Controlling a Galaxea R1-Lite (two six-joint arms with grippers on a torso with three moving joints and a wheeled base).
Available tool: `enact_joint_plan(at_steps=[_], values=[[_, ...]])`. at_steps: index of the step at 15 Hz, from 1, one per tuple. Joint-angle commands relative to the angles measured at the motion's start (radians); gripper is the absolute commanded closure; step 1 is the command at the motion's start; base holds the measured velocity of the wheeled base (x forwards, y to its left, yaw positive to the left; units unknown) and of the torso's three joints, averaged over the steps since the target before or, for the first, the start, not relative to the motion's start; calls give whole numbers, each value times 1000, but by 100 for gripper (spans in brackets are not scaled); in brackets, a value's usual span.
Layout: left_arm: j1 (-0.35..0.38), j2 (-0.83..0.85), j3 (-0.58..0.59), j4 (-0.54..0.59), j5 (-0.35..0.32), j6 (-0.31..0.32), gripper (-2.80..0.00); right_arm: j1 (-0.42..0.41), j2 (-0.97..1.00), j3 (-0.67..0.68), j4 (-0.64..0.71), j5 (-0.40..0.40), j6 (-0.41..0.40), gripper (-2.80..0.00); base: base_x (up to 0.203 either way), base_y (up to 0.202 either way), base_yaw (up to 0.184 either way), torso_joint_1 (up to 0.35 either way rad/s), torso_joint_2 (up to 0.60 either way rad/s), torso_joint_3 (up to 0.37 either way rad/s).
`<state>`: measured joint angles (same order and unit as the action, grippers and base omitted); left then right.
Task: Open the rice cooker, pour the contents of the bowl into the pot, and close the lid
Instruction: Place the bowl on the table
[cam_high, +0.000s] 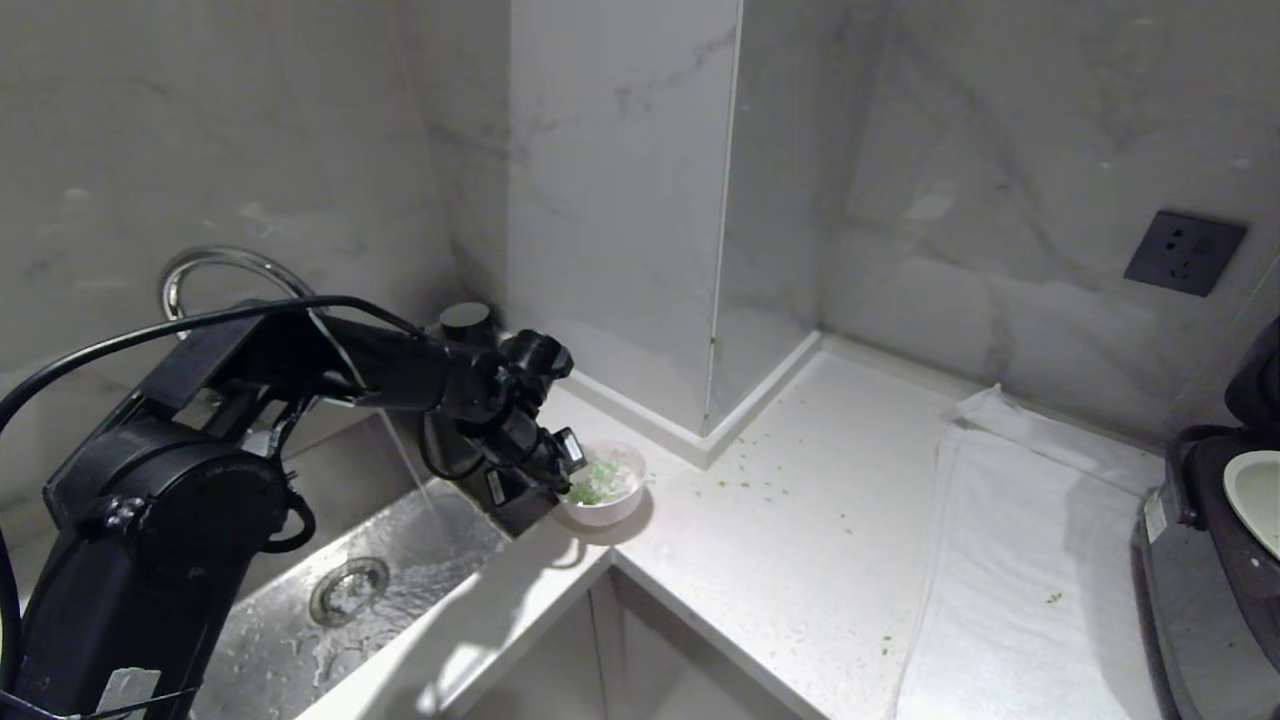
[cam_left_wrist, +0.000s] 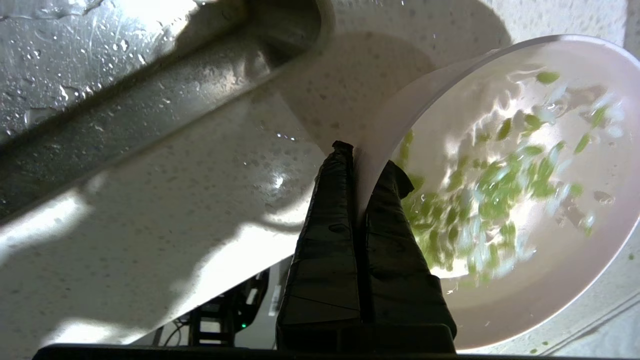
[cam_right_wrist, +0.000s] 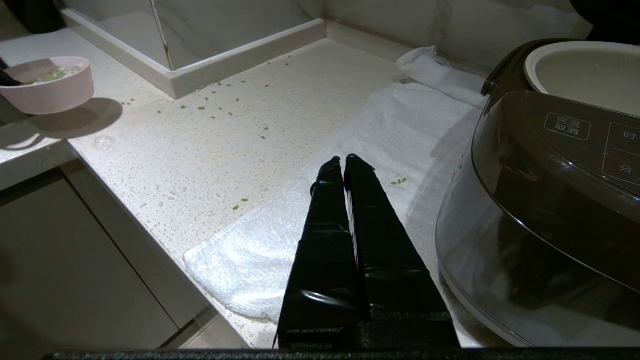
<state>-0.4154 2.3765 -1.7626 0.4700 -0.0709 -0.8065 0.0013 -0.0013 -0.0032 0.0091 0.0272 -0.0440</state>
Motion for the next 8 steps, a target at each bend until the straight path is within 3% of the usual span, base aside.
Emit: enact_joint_plan(at_steps=[1,3,8], values=[[-35,20,0,2,18,-6,0,0,0,0,0,0,0,0,0,0,0,0,0,0],[-71,34,8,2,59,-14,0,0,0,0,0,0,0,0,0,0,0,0,0,0],[-120,37,48,2,66,-21,0,0,0,0,0,0,0,0,0,0,0,0,0,0]])
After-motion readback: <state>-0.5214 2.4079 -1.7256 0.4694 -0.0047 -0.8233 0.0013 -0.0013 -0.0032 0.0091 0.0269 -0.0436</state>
